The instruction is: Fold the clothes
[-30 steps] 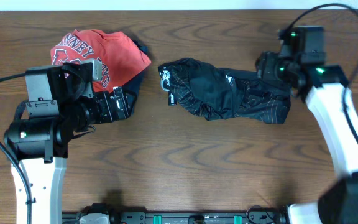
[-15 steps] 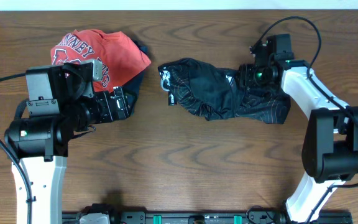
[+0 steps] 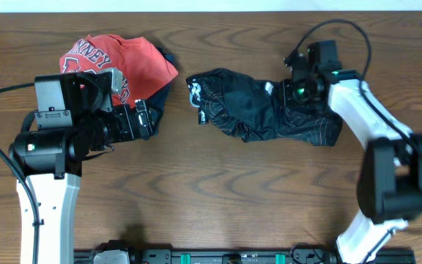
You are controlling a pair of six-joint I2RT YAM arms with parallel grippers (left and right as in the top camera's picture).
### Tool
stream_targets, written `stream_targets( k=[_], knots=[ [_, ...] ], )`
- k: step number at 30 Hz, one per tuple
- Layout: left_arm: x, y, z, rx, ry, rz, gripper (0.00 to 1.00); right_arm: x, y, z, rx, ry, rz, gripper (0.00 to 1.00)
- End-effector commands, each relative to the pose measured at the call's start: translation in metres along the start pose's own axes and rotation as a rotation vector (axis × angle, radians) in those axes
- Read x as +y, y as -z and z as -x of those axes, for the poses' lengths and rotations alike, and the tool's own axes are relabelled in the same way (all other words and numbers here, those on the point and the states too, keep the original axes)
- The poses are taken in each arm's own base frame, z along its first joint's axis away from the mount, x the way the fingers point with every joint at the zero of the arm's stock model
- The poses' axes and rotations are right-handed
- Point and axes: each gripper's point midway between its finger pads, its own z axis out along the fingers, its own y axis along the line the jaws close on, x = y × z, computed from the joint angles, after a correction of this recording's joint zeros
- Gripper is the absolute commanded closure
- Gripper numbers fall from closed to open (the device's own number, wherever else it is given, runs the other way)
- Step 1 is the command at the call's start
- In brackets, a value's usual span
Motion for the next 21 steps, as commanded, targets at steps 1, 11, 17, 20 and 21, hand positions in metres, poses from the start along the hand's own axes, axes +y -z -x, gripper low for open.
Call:
stream_targets(
  k=[1, 11, 17, 20, 21],
  knots=[
    [-0.003, -0.001, 0.001, 0.006, -0.017, -0.014, 0.02, 0.059, 0.061, 0.021, -0.126, 0.133, 0.104, 0.99],
    [0.0, -0.001, 0.004, -0.008, -0.04, 0.002, 0.02, 0.193, 0.102, -0.048, -0.048, 0.485, 0.285, 0.99],
    [0.007, 0.0, 0.006, -0.018, -0.056, 0.048, 0.02, 0.253, 0.096, -0.116, 0.08, 0.783, 0.384, 0.98],
    [0.007, 0.0, 0.006, -0.018, -0.056, 0.048, 0.02, 0.257, 0.091, -0.128, 0.097, 0.859, 0.321, 0.7],
    [0.008, 0.0, 0.006, -0.018, -0.056, 0.049, 0.02, 0.254, 0.088, -0.128, 0.096, 0.861, 0.283, 0.68]
  ],
)
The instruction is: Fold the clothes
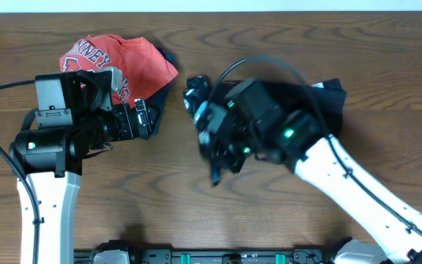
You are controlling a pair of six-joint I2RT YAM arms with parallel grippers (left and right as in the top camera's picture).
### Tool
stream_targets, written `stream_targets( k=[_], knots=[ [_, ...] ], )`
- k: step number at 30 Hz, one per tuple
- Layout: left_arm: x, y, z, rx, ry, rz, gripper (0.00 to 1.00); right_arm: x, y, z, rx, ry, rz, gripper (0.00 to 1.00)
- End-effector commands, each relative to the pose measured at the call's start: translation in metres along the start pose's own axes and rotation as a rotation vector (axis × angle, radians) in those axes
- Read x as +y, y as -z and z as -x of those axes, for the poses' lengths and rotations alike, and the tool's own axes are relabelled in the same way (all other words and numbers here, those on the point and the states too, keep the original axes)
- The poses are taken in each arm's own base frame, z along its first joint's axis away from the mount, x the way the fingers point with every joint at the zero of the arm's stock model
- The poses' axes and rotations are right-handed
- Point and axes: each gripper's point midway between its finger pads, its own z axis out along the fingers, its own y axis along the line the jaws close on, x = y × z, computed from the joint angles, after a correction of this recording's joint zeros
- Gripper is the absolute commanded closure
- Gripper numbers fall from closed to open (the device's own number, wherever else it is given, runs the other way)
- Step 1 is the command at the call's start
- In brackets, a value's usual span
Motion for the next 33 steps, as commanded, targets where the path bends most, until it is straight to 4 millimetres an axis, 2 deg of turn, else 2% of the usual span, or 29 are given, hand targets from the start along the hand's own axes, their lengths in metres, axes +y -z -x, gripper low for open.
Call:
stream_targets(
  k=[1, 4, 5, 6, 7, 9, 12, 15, 18, 20, 24, 26, 28, 31, 33],
  knots=[
    [0.001, 0.001, 0.003, -0.007, -0.026, 0.014, 0.02, -0.013, -0.002, -0.004, 0.036, 0.06, -0.129, 0.67],
    [0.003, 0.001, 0.002, -0.004, -0.023, 0.022, 0.02, -0.043, 0.007, -0.006, 0.034, -0.049, -0.267, 0.63],
    [0.003, 0.001, 0.001, -0.001, -0.021, 0.026, 0.02, -0.059, 0.013, -0.007, 0.023, -0.114, -0.319, 0.6],
    [0.004, 0.001, 0.0, 0.003, -0.019, 0.026, 0.02, -0.07, 0.018, -0.008, 0.012, -0.162, -0.35, 0.58],
    [0.004, 0.001, -0.002, 0.012, -0.015, 0.027, 0.02, -0.082, 0.023, -0.009, 0.001, -0.207, -0.376, 0.49],
    [0.004, -0.001, -0.01, 0.044, -0.004, 0.028, 0.02, -0.107, 0.037, -0.013, -0.031, -0.328, -0.43, 0.46],
    [-0.003, -0.013, -0.031, 0.13, -0.027, 0.011, 0.02, -0.144, 0.06, -0.025, -0.077, -0.5, -0.495, 0.44],
    [-0.02, -0.035, -0.057, 0.227, -0.125, -0.031, 0.02, -0.175, 0.083, -0.039, -0.125, -0.651, -0.53, 0.46],
    [-0.026, -0.057, -0.075, 0.296, -0.207, -0.003, 0.0, -0.188, 0.094, -0.045, -0.159, -0.707, -0.505, 0.48],
    [-0.022, -0.074, -0.085, 0.345, -0.266, 0.065, 0.06, -0.192, 0.1, -0.05, -0.164, -0.735, -0.499, 0.49],
    [-0.007, -0.107, -0.103, 0.454, -0.363, 0.213, 0.08, -0.196, 0.104, -0.063, -0.138, -0.776, -0.506, 0.49],
    [0.004, -0.122, -0.108, 0.493, -0.388, 0.284, 0.17, -0.195, 0.104, -0.065, -0.131, -0.782, -0.507, 0.5],
    [0.017, -0.138, -0.112, 0.522, -0.376, 0.356, 0.18, -0.194, 0.103, -0.067, -0.123, -0.785, -0.504, 0.5],
    [0.026, -0.161, -0.119, 0.567, -0.368, 0.364, 0.18, -0.193, 0.103, -0.069, -0.112, -0.791, -0.502, 0.5],
    [0.029, -0.173, -0.123, 0.581, -0.365, 0.363, 0.22, -0.193, 0.103, -0.07, -0.111, -0.792, -0.502, 0.51]
  ],
)
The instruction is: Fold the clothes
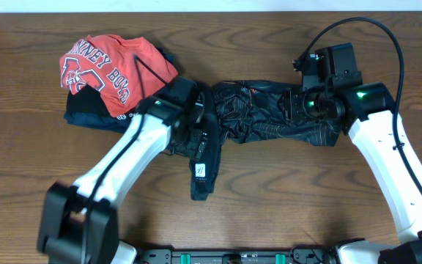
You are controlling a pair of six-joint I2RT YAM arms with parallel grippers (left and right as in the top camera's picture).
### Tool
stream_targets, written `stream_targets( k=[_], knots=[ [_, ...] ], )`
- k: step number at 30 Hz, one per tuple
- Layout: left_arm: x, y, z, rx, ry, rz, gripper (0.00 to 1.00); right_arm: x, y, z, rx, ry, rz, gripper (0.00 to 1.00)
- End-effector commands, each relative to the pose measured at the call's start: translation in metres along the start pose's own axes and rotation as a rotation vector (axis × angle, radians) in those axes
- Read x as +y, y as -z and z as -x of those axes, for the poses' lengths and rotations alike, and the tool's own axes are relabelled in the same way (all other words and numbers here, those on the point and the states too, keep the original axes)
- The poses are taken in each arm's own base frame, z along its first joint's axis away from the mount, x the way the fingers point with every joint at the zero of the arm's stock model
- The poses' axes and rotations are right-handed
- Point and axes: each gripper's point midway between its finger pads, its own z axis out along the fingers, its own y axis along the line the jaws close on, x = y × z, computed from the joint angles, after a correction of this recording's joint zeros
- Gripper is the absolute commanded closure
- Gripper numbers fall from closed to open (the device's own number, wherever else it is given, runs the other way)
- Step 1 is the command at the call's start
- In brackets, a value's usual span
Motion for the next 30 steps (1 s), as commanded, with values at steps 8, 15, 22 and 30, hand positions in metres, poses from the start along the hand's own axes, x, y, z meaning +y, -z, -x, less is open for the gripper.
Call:
stream_targets(
  k=[8, 15, 22, 30],
  knots=[
    [-0.008, -0.044, 0.004, 0.069, -0.013, -0.051, 0.3, -0.001, 0.002, 0.002, -0.003, -0.022, 0.007, 0.51],
    [-0.021, -0.057, -0.002, 0.121, 0.013, -0.131, 0.39, -0.001, 0.002, 0.0, 0.003, -0.024, 0.006, 0.51],
    [-0.033, -0.059, -0.004, 0.138, 0.014, -0.195, 0.59, -0.001, 0.002, 0.0, 0.003, -0.024, 0.006, 0.51],
    [-0.034, -0.061, -0.004, 0.133, 0.007, -0.192, 0.59, -0.001, 0.002, 0.0, 0.004, -0.024, 0.007, 0.55]
  ],
)
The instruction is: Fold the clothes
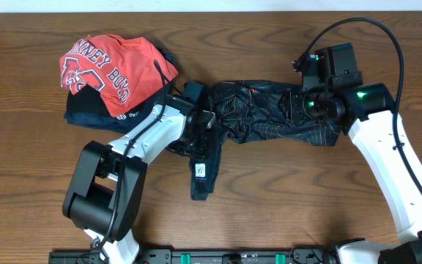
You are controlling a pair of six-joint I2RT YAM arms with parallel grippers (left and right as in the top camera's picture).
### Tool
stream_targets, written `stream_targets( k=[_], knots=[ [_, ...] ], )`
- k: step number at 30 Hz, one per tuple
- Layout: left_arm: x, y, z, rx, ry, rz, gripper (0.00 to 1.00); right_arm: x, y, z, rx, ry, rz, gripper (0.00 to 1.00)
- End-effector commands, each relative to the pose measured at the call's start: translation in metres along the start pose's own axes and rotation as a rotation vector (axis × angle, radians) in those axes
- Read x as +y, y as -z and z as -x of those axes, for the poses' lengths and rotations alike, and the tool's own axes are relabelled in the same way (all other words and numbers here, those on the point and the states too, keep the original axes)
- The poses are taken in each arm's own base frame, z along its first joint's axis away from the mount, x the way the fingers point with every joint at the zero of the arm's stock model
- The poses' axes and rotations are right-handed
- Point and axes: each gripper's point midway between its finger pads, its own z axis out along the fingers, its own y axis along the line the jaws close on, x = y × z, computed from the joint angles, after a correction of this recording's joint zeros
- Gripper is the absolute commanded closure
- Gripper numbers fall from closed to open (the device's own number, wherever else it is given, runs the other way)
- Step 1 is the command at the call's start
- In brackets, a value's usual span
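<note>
A black pinstriped garment (269, 117) lies spread across the middle of the table. One leg of it, with a white label (200, 170), trails toward the front edge. My left gripper (205, 121) rests on the garment's left part, where that leg bends down; its fingers are sunk in the dark cloth, so their state is hidden. My right gripper (300, 107) sits on the garment's right end and looks shut on the cloth there.
At the back left a crumpled red printed shirt (112, 62) lies on top of a dark navy garment (86, 114). The left arm's links (145, 143) stretch from the front left to the black garment. The wooden table (306, 198) spans the view.
The left arm has folded in closer to its base, with the forearm now lower and steeper. Its gripper stays at the garment's left part. The garment and the right arm look unchanged.
First the black garment lay bunched at centre right with my right gripper at its right end and the left arm parked by the red shirt. Then the right arm was over the garment's left side. Later the garment lay stretched out with one leg trailing forward, a gripper at each end.
</note>
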Motion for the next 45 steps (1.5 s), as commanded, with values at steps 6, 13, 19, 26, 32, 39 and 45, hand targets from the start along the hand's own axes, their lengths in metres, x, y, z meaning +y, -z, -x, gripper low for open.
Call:
stream_targets(
  k=[6, 13, 19, 26, 32, 39, 45],
  knots=[
    [0.001, -0.014, -0.006, 0.005, -0.002, -0.01, 0.69, -0.001, 0.002, 0.001, -0.001, -0.022, 0.007, 0.56],
    [0.0, -0.012, -0.006, 0.005, 0.006, -0.01, 0.94, -0.001, 0.002, 0.001, -0.001, -0.023, 0.007, 0.56],
    [0.0, 0.032, 0.0, -0.037, 0.039, 0.054, 0.94, -0.001, 0.002, 0.001, 0.0, -0.023, 0.007, 0.55],
    [0.02, 0.107, -0.005, -0.208, 0.038, 0.254, 0.94, -0.002, 0.002, 0.002, -0.003, -0.022, 0.0, 0.55],
    [0.047, 0.128, -0.016, -0.226, 0.052, 0.427, 0.94, -0.002, 0.002, 0.003, -0.008, -0.021, 0.001, 0.55],
    [0.061, 0.117, -0.021, -0.197, 0.072, 0.492, 0.94, -0.002, 0.002, 0.002, -0.003, -0.022, 0.0, 0.54],
    [0.078, 0.127, -0.024, -0.221, 0.157, 0.601, 0.72, -0.003, 0.002, 0.002, -0.004, -0.023, -0.002, 0.53]
  ],
)
